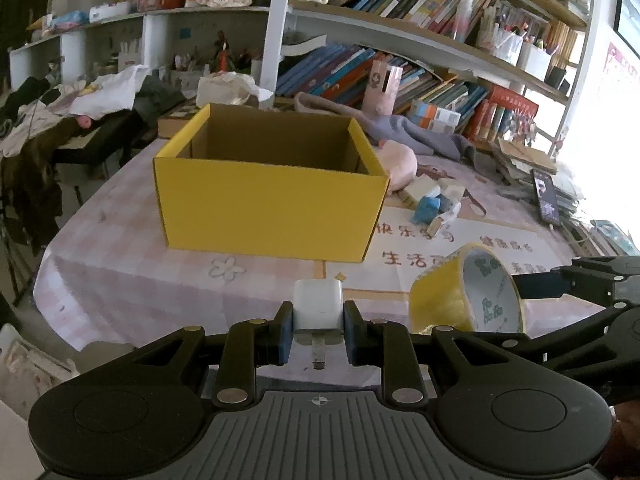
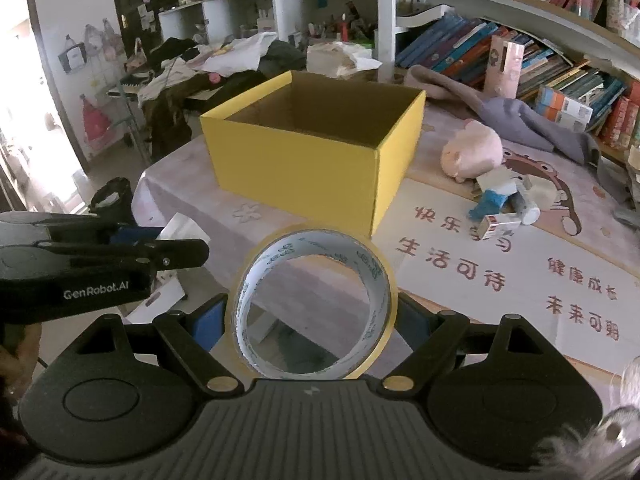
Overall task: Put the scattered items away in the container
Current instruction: 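Carry the charger with the left tool while right tool carries tape to box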
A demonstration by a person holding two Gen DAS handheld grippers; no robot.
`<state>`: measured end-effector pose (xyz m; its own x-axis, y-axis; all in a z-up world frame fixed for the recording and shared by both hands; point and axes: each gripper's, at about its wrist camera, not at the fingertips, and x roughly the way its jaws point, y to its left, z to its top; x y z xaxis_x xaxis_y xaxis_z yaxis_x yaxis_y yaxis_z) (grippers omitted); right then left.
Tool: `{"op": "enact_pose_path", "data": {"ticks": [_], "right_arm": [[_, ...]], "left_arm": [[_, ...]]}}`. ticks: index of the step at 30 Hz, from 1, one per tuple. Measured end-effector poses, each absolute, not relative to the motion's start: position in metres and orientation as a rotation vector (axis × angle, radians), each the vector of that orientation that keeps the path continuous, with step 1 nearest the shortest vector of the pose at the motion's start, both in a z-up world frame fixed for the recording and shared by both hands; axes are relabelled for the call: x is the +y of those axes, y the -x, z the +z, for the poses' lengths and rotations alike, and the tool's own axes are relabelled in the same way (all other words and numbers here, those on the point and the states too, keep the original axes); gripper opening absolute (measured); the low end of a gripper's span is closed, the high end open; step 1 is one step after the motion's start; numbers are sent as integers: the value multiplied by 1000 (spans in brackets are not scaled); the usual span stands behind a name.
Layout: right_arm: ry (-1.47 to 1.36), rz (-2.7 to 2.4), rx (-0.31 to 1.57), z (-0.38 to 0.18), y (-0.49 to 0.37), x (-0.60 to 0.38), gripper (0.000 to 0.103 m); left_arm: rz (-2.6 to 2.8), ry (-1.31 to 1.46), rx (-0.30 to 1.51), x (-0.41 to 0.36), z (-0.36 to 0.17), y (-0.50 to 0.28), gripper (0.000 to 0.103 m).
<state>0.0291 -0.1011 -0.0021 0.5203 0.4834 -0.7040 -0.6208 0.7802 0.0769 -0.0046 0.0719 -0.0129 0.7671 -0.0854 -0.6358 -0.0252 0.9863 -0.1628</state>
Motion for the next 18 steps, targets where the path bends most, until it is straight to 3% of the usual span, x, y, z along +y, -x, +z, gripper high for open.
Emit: {"op": "enact_pose_path", "data": {"ticks": [18], "right_arm": [[252,732,754,0,-39,-80,85]], "left_arm": [[-1,189,679,91,-8,-13,24]]}}
